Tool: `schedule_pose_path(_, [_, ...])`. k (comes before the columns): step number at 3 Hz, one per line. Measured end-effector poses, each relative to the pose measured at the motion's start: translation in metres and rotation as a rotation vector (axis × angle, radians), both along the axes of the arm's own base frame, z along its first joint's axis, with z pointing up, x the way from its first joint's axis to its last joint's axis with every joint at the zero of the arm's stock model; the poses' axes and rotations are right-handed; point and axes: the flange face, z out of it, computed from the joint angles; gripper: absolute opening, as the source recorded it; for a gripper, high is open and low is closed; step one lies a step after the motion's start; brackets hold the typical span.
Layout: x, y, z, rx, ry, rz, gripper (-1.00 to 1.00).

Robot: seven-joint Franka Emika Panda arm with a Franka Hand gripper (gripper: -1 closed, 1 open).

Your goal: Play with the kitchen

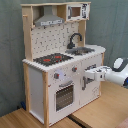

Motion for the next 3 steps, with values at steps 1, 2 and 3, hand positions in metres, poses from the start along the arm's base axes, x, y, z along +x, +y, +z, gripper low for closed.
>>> schedule_pose_path(1, [0.018, -0.014, -0.004, -0.049, 0.02, -0.014, 1.0])
schedule_pose_path(2, [0.032, -0.021, -0.006, -0.101, 0.043, -0.008, 1.0])
schedule_pose_path(3, [0.042, -0.009, -0.003, -0.105, 0.068, 0.017, 1.0])
